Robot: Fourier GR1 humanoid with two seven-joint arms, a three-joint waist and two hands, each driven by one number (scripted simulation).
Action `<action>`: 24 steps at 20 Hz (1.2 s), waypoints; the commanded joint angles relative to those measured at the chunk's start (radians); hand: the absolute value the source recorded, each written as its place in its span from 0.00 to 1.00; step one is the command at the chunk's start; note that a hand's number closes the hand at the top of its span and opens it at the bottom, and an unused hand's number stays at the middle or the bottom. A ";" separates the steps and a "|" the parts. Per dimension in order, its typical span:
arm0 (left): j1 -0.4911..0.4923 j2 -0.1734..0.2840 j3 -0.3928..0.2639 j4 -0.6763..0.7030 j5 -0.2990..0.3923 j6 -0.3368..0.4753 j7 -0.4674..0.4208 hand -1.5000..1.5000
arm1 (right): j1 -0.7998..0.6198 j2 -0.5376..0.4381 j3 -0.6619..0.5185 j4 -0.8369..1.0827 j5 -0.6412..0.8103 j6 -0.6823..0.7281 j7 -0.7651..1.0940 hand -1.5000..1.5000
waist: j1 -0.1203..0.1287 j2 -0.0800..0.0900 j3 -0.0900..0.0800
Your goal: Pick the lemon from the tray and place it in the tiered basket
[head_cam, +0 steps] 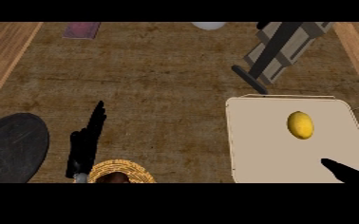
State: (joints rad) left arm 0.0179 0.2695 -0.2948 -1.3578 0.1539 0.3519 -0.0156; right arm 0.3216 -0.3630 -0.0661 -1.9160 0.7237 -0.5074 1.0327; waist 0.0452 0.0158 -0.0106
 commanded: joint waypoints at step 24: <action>0.022 0.005 0.056 0.015 0.013 -0.037 -0.005 0.50 | -0.690 0.311 -0.074 0.444 0.426 0.547 0.410 0.00 | -0.025 -0.011 0.010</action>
State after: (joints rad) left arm 0.0462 0.2561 -0.2660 -1.3577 0.1477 0.3448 -0.0218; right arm -0.2470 -0.0855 -0.1060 -1.5658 1.1239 -0.0450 1.2311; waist 0.0195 0.0023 -0.0012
